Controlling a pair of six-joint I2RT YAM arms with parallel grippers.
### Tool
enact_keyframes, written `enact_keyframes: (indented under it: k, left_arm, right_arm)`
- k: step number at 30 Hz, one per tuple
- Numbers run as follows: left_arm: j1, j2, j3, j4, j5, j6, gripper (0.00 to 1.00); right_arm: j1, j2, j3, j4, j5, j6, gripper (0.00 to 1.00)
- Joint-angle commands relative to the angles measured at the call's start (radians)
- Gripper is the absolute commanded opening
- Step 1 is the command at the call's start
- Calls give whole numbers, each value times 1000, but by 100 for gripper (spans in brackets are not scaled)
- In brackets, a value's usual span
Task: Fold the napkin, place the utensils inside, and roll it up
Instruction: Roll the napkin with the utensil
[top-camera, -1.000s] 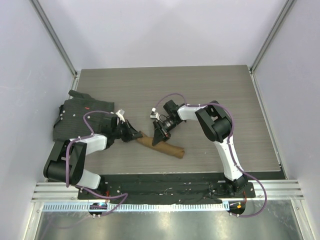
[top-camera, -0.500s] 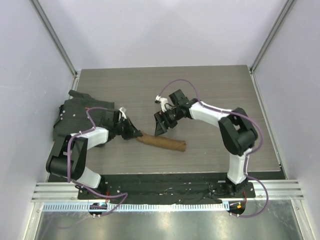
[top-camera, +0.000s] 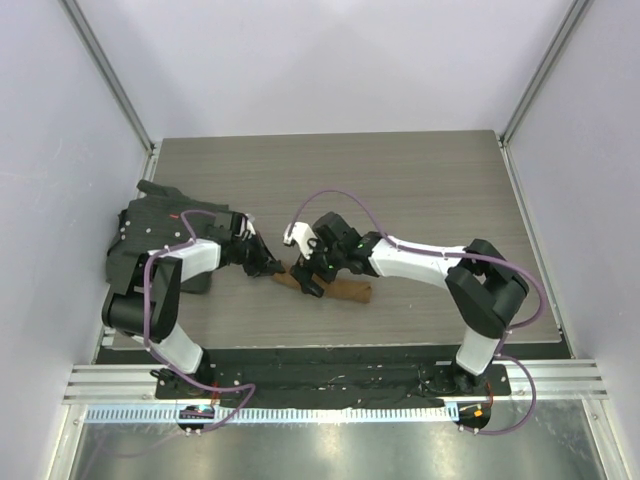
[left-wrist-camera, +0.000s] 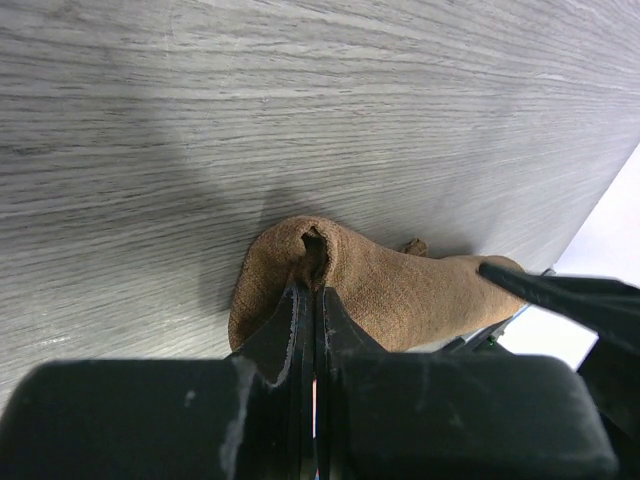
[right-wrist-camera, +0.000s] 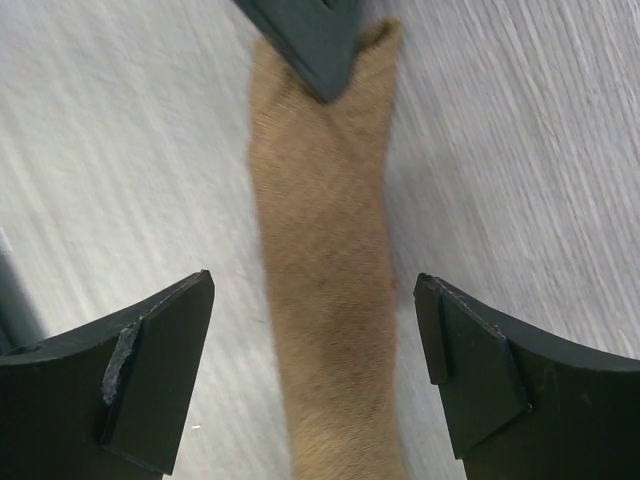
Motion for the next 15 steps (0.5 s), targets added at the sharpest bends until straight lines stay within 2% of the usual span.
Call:
enact_keyframes:
  k: [1, 4, 8, 11, 12, 15]
  left_arm:
    - [11, 25, 20, -49, 9, 24, 0]
    - [14, 29, 24, -49, 12, 23, 0]
    - [15, 31, 37, -51, 17, 22, 0]
    - [15, 28, 38, -45, 24, 26, 1]
    - [15, 25, 37, -42, 24, 27, 2]
    - [17, -4, 32, -29, 12, 27, 18]
  right_arm:
    - [-5, 36, 30, 18, 56, -80, 90]
    - [-4, 76, 59, -30, 37, -89, 89]
    - [-6, 116, 77, -71, 28, -88, 82]
    - [-9, 139, 99, -100, 10, -65, 68]
    - [-14, 147, 116, -111, -4, -59, 57]
    - [-35, 183, 154, -174, -99, -49, 42]
